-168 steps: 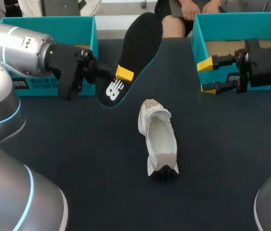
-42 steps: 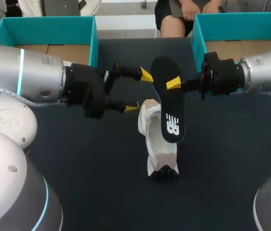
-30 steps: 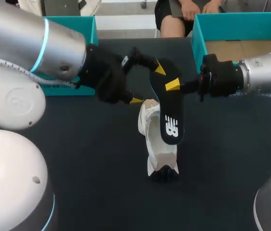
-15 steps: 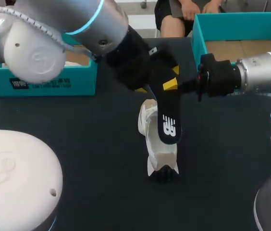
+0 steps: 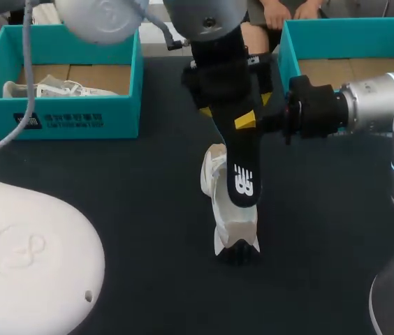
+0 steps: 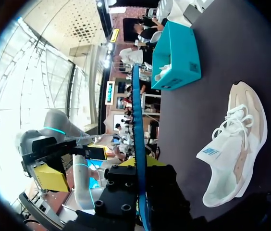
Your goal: Take the shoe out of the shoebox, open the shoe tongue, remove and reinsert the insole, then place the shoe into the shoebox
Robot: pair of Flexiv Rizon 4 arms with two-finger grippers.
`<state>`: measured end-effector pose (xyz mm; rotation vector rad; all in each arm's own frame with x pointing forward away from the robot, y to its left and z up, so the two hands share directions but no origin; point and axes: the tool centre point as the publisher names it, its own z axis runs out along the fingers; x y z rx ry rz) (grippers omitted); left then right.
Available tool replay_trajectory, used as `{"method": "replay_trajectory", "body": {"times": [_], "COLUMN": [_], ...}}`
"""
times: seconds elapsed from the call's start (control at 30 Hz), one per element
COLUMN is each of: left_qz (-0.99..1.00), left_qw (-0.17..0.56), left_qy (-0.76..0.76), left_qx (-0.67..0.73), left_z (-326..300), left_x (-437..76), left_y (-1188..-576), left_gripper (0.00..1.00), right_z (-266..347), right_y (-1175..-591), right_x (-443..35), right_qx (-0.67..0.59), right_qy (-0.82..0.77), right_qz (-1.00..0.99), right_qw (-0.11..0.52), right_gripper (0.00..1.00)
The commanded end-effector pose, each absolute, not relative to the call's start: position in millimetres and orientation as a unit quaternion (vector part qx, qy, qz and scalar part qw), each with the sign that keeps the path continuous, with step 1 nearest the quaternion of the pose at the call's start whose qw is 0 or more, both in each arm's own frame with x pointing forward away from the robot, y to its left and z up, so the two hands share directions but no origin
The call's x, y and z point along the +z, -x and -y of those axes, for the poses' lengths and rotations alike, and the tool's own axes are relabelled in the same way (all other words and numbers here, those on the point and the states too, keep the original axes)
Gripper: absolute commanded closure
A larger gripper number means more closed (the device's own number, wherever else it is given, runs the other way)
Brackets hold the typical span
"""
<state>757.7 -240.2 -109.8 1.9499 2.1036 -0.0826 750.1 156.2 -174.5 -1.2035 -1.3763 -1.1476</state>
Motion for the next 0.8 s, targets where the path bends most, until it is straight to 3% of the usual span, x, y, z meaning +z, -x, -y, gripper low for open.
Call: {"method": "replay_trajectory", "body": {"times": [0.03, 0.8], "left_qz": [-0.744, -0.752], "left_qw": [-0.003, 0.058], "left_qy": [-0.663, -0.656], "left_qx": [0.088, 0.026], "left_z": [241, 228], "left_x": [-96, -45], "left_y": [-762, -770], "left_gripper": [0.0, 0.0], "right_z": [-159, -151], "right_y": [-751, -749], "right_x": [-176, -180], "right_qx": [-0.471, -0.472], "right_qy": [0.492, 0.492], "right_qz": [0.561, 0.556], "right_qw": [0.471, 0.474], "right_gripper": [1.0, 1.0]}}
